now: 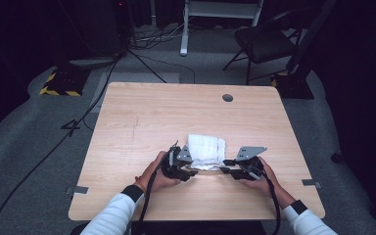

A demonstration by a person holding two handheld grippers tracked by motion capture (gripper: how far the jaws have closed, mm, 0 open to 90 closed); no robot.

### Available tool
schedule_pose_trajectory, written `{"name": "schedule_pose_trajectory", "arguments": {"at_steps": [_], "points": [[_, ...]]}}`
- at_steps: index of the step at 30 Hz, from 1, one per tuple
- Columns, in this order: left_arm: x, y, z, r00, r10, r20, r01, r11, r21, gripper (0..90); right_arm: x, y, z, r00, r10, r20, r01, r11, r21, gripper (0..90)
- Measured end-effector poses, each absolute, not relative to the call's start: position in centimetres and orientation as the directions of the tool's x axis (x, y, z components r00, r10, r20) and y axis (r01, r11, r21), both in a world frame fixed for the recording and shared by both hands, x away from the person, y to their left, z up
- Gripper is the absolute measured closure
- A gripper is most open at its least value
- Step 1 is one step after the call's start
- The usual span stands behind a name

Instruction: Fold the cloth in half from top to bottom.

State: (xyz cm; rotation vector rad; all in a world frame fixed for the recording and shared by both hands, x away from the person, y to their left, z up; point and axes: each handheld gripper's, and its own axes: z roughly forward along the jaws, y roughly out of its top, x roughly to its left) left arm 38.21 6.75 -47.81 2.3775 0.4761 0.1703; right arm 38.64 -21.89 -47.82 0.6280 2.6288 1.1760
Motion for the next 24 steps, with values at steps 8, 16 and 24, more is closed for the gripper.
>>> {"name": "schedule_pose_trajectory", "arguments": {"at_steps": [8,16,24], "points": [[36.6,8.1,-46.3,0.917,0.398,0.022,0.278,-0.679,0.680,41.6,37.8,-21.8,-46.8,-0.896,0.443,-0.029,0.273,0.602,0.750,56.2],[35.7,9.6,-45.5,0.895,0.443,0.055,0.291,-0.673,0.680,31.4,37.1,-22.5,-45.9,-0.885,0.459,-0.077,0.253,0.613,0.748,46.5],[34.9,11.2,-45.4,0.879,0.471,0.075,0.314,-0.690,0.652,27.6,36.2,-24.8,-45.2,-0.844,0.524,-0.114,0.280,0.613,0.739,35.5]]}}
